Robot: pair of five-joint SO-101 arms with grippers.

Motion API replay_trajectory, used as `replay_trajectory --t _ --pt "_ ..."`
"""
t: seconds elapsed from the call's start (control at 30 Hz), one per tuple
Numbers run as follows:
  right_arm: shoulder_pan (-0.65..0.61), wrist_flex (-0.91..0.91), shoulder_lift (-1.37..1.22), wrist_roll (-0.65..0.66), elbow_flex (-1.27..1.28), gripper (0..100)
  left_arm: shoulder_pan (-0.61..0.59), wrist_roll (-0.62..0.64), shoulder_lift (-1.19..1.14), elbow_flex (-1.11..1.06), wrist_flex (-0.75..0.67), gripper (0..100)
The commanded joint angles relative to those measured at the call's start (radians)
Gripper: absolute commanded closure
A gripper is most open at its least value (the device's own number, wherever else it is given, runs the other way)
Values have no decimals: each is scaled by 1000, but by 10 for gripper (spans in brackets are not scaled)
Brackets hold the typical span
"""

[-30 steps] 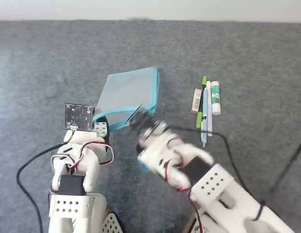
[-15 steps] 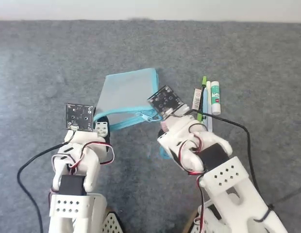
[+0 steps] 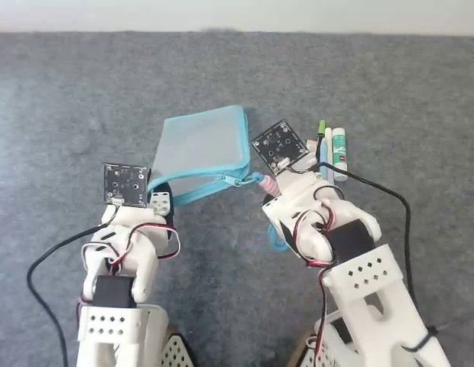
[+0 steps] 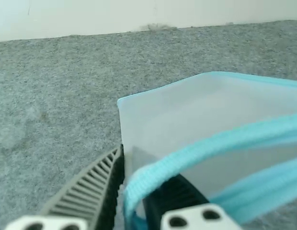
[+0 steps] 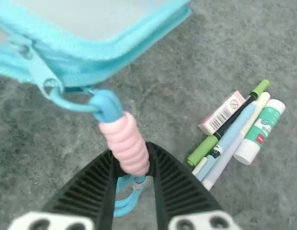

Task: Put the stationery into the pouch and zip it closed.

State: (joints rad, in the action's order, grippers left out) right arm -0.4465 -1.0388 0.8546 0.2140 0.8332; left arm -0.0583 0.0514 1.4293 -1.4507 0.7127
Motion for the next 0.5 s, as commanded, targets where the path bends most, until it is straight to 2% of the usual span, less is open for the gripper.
replay_trajectory --t 0.0,0.23,0.33,0.47 --pt "84 -41 -4 17 -97 992 -5 8 -5 15 -38 989" --pt "73 -223 -1 55 -245 992 15 -18 -5 -58 -121 989" --pt "39 -254 -1 57 -253 992 68 -18 -5 -70 -120 989" --pt "41 -283 -1 94 -252 992 72 -18 -5 -79 -123 989"
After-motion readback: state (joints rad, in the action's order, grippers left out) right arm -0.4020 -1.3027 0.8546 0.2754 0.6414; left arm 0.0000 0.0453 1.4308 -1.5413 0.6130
